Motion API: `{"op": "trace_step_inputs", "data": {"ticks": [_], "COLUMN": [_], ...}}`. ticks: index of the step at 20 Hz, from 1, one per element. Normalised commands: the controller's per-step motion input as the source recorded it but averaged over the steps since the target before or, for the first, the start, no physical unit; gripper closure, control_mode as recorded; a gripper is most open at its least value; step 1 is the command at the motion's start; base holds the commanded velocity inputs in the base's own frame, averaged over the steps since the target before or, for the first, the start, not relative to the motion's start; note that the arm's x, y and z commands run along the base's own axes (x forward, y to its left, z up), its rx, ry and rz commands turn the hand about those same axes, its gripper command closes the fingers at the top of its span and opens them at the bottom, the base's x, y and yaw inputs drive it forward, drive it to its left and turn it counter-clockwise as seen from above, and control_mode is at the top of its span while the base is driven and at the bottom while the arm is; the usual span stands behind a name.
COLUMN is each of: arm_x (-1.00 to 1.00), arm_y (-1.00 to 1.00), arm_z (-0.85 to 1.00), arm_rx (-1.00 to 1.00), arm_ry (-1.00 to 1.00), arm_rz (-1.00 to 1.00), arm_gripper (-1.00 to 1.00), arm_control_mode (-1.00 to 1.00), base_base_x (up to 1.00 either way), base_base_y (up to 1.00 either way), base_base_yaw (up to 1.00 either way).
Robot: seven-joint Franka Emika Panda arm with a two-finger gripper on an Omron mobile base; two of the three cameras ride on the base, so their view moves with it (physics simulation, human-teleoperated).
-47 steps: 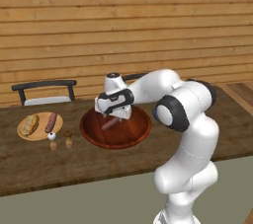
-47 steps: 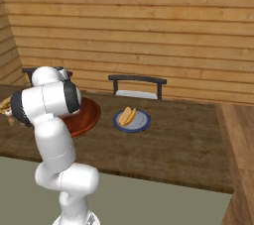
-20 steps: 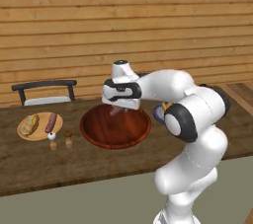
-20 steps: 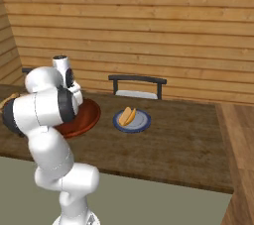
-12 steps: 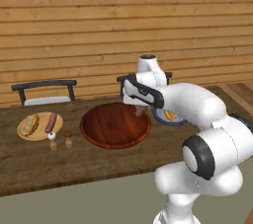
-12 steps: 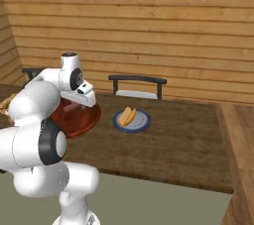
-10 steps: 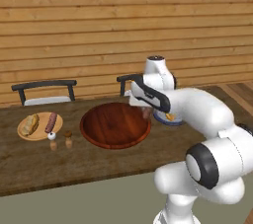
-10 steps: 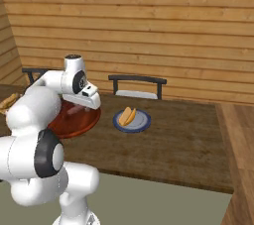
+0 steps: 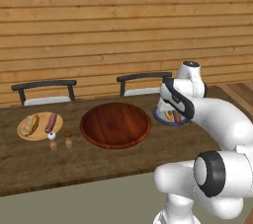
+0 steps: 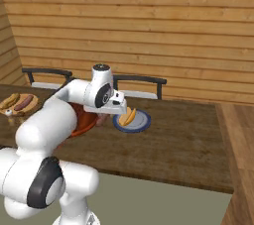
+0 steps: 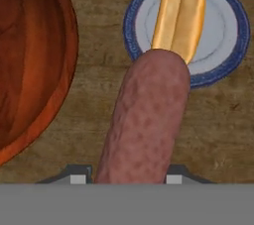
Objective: Place one bun and one sausage from the bowl on each plate.
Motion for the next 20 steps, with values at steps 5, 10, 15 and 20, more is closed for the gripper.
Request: {"op": "trace_step_inputs", "data": {"ticks": [5, 10, 15, 20], "arm_x": [0.78, 0.76, 0.27, 0.12], "arm_y": [-0.89, -0.53, -0.12, 0.01], "arm_z": [0.09, 0.01, -0.19, -0.61], "arm_rx": [0.03, 0.04, 0.0, 0.0], "arm_ry": [0.02, 0.04, 0.01, 0.0], "arm_rz": [0.13, 0.05, 0.04, 0.0], "arm_gripper": [1.0, 1.0, 1.0, 1.0], "arm_control_mode": [-1.0, -1.0, -1.0, -1.0], "base_base_x": [0.0, 0.0, 0.0, 0.0], "base_base_y": [0.0, 0.0, 0.0, 0.0], "base_base_yaw": [0.0, 0.0, 0.0, 0.0]}}
